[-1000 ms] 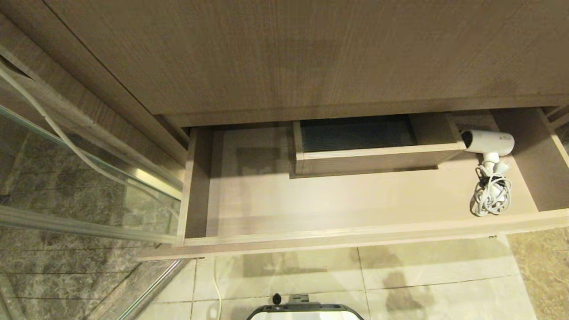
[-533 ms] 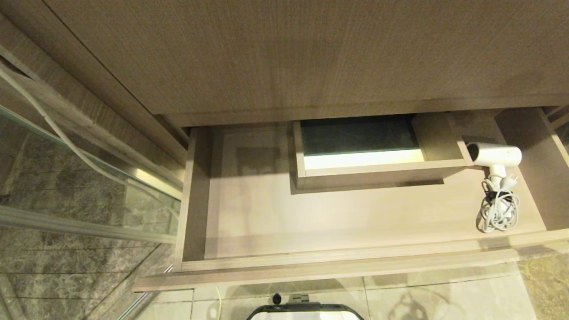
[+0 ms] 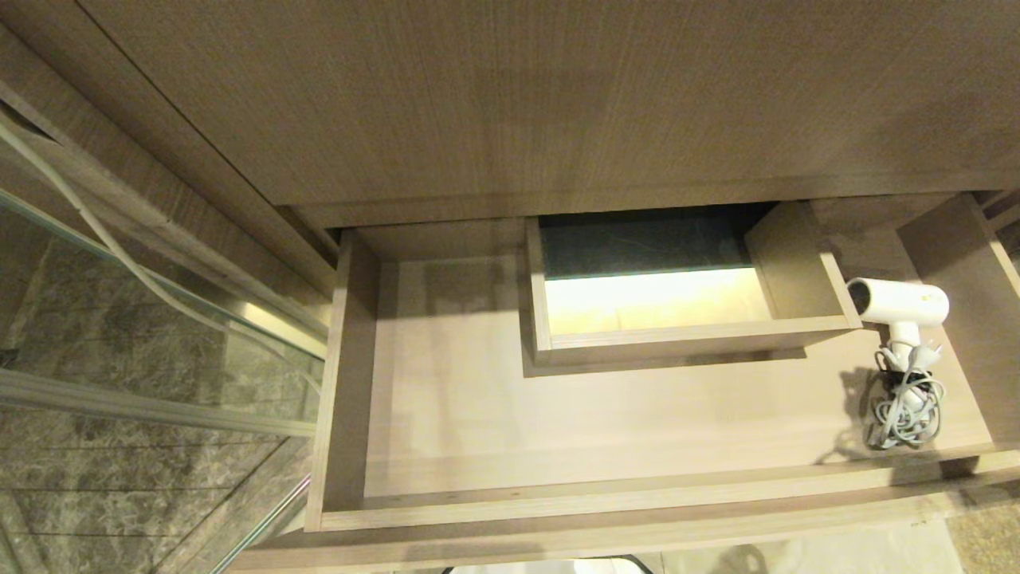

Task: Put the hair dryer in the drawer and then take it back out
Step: Pull open the drawer, then take the hairdryer out

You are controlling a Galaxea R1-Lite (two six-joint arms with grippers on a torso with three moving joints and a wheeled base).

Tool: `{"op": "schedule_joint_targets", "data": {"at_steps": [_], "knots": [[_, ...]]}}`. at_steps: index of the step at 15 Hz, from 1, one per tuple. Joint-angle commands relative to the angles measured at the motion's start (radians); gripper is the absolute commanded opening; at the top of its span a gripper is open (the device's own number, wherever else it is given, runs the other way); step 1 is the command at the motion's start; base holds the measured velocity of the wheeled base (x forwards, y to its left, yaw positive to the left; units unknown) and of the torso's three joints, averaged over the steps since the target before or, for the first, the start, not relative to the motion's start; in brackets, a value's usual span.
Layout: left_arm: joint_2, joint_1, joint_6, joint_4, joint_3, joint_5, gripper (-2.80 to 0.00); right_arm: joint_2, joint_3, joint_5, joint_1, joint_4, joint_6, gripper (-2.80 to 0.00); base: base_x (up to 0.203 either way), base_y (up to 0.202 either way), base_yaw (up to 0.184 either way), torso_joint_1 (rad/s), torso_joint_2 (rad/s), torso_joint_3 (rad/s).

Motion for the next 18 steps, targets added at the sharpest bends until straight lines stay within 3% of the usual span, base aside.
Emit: {"op": "schedule_joint_targets", "data": {"at_steps": [1, 3, 4, 7, 11, 14, 18], "knots": [[0.0, 0.0, 0.0, 0.0, 0.002, 0.0, -2.8, 0.185, -0.051, 0.001, -0.013, -0.099, 0.0, -2.8, 0.0, 0.0, 0.0, 0.0, 0.0, 0.0], [0.0, 0.0, 0.0, 0.0, 0.002, 0.0, -2.8, 0.254, -0.023, 0.014, -0.015, -0.195, 0.013, -2.8, 0.0, 0.0, 0.0, 0.0, 0.0, 0.0], [0.0, 0.0, 0.0, 0.0, 0.002, 0.0, -2.8, 0.294, -0.016, 0.021, -0.014, -0.226, 0.031, 0.0, 0.0, 0.0, 0.0, 0.0, 0.0, 0.0], [0.0, 0.0, 0.0, 0.0, 0.002, 0.0, -2.8, 0.429, -0.024, 0.025, 0.004, -0.254, 0.124, 0.0, 0.0, 0.0, 0.0, 0.0, 0.0, 0.0], [0.0, 0.0, 0.0, 0.0, 0.002, 0.0, -2.8, 0.599, -0.091, 0.072, 0.06, -0.369, 0.316, 0.0, 0.0, 0.0, 0.0, 0.0, 0.0, 0.0], [0.0, 0.0, 0.0, 0.0, 0.002, 0.0, -2.8, 0.702, -0.17, 0.089, 0.089, -0.484, 0.361, 0.0, 0.0, 0.0, 0.0, 0.0, 0.0, 0.0], [0.0, 0.0, 0.0, 0.0, 0.001, 0.0, -2.8, 0.791, -0.264, 0.175, 0.09, -0.511, 0.359, 0.0, 0.0, 0.0, 0.0, 0.0, 0.0, 0.0]]}}
